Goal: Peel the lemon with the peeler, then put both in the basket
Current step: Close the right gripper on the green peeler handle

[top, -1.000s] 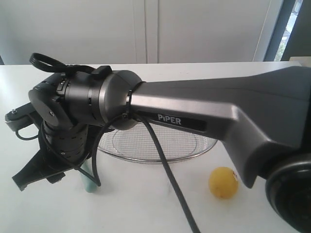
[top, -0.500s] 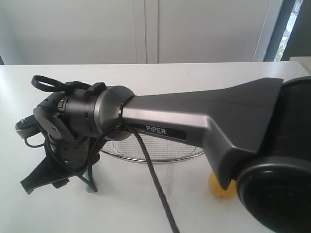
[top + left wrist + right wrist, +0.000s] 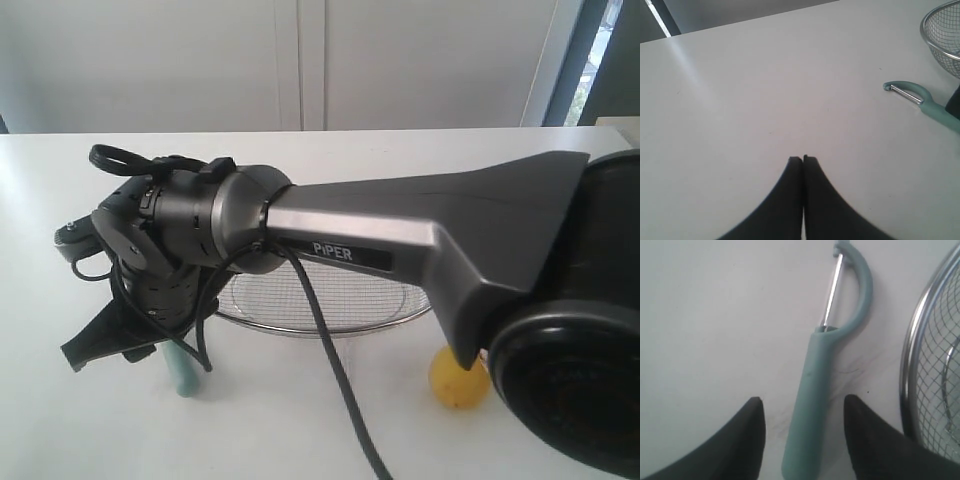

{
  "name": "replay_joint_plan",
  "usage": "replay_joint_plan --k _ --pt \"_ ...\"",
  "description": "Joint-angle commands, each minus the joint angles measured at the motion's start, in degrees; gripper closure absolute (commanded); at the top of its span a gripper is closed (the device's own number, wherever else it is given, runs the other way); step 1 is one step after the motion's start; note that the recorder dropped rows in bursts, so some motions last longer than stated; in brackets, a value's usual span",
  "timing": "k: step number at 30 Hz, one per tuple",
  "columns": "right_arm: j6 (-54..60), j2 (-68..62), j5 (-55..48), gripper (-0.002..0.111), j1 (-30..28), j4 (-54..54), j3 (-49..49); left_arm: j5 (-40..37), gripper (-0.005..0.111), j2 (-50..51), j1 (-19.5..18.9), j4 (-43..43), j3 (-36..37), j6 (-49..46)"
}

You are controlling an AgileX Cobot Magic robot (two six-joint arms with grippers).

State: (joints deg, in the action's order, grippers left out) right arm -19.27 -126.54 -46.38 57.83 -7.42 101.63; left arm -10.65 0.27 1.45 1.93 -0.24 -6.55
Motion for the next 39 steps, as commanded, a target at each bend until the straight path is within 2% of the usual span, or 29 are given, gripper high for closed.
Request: replay_joint_plan --k 1,39 --pt "-0.5 -0.2 0.4 0.061 -0.3 -0.4 0.2 -0.1 0.106 -0.3 -0.1 0.5 0.2 0.3" --pt "-0.5 -4.4 2.8 0.061 -0.7 0.1 0.2 -0.1 0.106 -0.3 -0.1 0.5 0.2 0.3"
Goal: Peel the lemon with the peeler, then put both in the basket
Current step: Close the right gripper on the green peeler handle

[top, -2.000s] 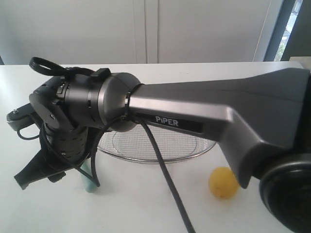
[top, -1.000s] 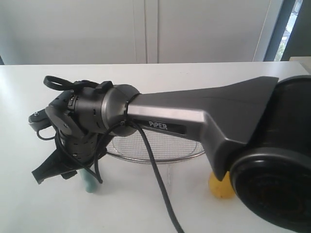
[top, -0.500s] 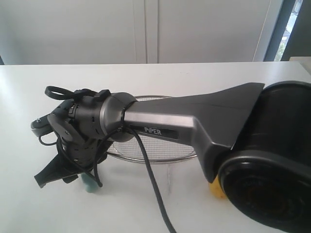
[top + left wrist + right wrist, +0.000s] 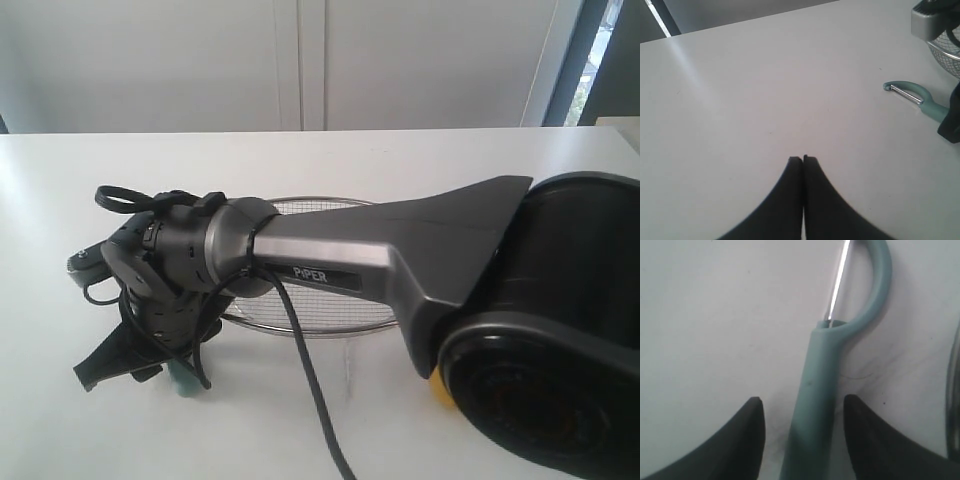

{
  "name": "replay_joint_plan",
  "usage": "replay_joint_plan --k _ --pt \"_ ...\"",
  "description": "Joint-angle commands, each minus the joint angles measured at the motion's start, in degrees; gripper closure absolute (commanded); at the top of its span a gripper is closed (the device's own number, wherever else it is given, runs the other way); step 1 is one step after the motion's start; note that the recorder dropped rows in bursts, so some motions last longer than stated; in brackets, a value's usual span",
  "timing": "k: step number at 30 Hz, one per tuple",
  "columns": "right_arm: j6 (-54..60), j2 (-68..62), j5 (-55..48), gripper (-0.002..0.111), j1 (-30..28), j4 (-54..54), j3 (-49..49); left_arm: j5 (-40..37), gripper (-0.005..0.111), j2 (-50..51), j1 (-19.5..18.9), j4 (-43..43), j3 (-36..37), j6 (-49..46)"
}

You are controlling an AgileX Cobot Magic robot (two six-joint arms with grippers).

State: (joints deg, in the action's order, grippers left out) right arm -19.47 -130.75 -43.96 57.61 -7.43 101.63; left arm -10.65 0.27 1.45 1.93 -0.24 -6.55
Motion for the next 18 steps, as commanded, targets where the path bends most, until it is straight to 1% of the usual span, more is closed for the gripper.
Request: replay_joint_plan --k 1,18 --pt "-0.3 -0.2 0.1 0.061 -0.5 0.1 0.2 -0.1 0.106 -0.3 -0.1 0.5 0.2 0.3" --pt "-0.3 -0.7 -0.6 0.061 -0.5 0.3 0.2 -0.1 0.106 -0.3 -0.1 0.5 0.2 0.3"
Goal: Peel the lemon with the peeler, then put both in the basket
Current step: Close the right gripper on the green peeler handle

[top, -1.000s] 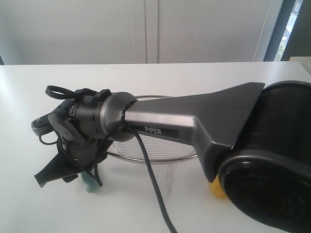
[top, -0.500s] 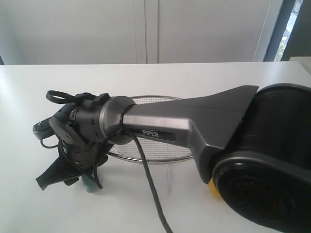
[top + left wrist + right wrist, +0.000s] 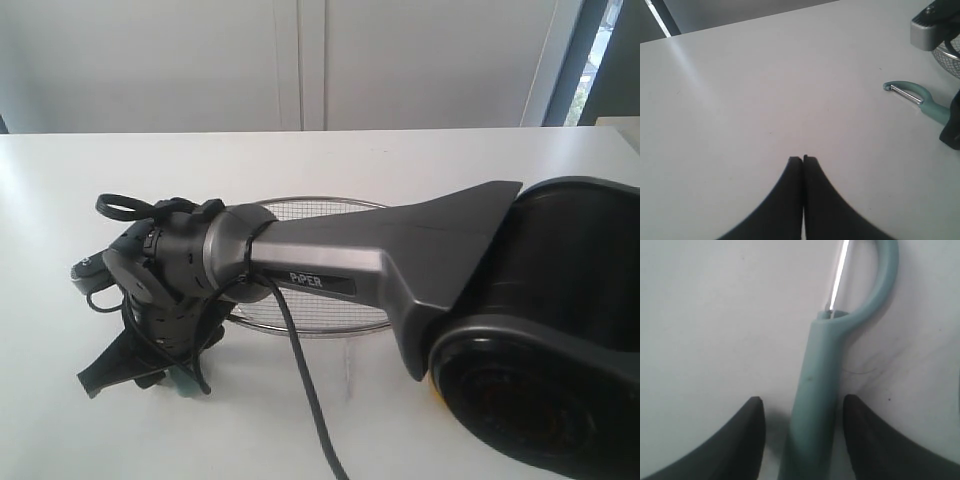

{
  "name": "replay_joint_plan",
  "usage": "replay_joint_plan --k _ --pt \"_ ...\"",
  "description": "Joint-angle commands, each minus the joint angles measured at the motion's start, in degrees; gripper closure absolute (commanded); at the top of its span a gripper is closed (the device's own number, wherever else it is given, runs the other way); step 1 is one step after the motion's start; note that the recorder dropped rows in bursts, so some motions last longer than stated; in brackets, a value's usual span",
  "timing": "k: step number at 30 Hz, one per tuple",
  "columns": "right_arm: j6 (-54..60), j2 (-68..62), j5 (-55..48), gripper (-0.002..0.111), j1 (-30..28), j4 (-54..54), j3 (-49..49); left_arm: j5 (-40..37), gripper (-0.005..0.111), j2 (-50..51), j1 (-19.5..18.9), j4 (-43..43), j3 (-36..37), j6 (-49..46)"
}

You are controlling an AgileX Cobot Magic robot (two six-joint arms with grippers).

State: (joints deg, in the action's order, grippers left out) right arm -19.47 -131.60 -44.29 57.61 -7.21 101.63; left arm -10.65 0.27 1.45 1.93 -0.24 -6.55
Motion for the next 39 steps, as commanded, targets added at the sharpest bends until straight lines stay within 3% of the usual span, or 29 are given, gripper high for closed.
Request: replay_joint_plan --k 1,9,17,30,39 --pt "-0.3 0.1 -0.3 0.061 -0.5 0.0 0.2 -0.1 0.106 -0.3 -0.1 0.5 0.2 0.3" --pt "-0.3 0.1 -1.0 0.064 -0.5 0.0 0.2 -0.1 0.106 -0.3 -0.1 0.5 0.2 0.3" --pt "-0.3 0.1 -1.9 0.085 -0.5 0.0 0.2 -0.1 0.106 -0.3 -0.1 0.5 0.2 0.3" --pt "-0.2 0.9 -1.9 0.108 -0.5 0.0 0.5 -0.1 0.106 -0.3 -0.1 0.5 0.2 0.3" --pt "-0.1 4.6 -0.8 0.108 -0.5 0.0 0.5 -0.1 0.106 -0.3 -0.1 0.5 0.2 0.3"
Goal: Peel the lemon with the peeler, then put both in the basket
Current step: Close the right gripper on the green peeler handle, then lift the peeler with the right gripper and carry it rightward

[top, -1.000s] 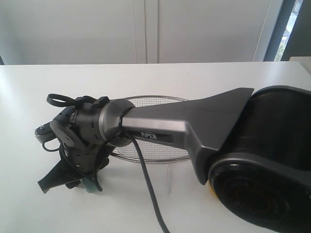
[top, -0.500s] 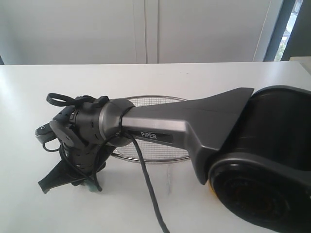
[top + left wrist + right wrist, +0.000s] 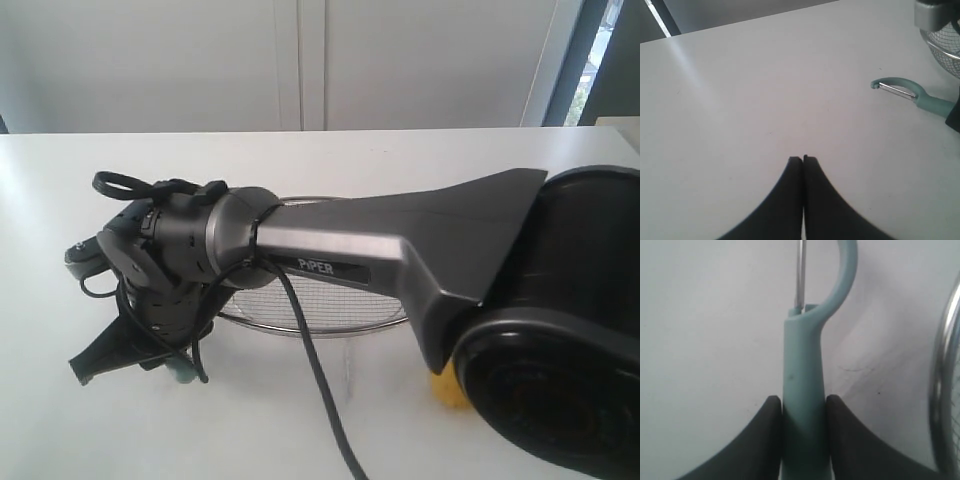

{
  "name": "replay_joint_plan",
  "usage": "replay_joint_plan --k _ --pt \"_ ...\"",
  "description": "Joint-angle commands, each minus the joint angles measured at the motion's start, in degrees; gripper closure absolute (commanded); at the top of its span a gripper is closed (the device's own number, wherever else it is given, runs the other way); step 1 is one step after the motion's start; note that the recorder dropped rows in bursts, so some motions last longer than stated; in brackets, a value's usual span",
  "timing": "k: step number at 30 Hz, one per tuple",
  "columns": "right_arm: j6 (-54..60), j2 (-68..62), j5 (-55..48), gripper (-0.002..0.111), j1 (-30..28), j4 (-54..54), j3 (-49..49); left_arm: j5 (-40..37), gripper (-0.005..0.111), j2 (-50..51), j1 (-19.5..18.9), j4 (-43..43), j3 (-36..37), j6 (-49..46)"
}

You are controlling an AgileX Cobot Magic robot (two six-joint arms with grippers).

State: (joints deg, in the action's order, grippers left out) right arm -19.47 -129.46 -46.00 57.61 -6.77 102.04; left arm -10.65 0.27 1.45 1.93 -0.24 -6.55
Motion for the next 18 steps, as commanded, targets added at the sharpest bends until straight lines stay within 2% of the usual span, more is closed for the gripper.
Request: replay_joint_plan --k 1,18 --pt "-0.1 2.9 0.9 0.108 -0.5 -0.4 0.1 -0.1 0.106 -0.3 -0.1 0.5 0.2 0.3" --pt "1.7 8.9 -1.6 0.108 -0.5 -0.4 0.1 -0.1 0.106 -0.3 -0.1 0.5 0.2 0.3"
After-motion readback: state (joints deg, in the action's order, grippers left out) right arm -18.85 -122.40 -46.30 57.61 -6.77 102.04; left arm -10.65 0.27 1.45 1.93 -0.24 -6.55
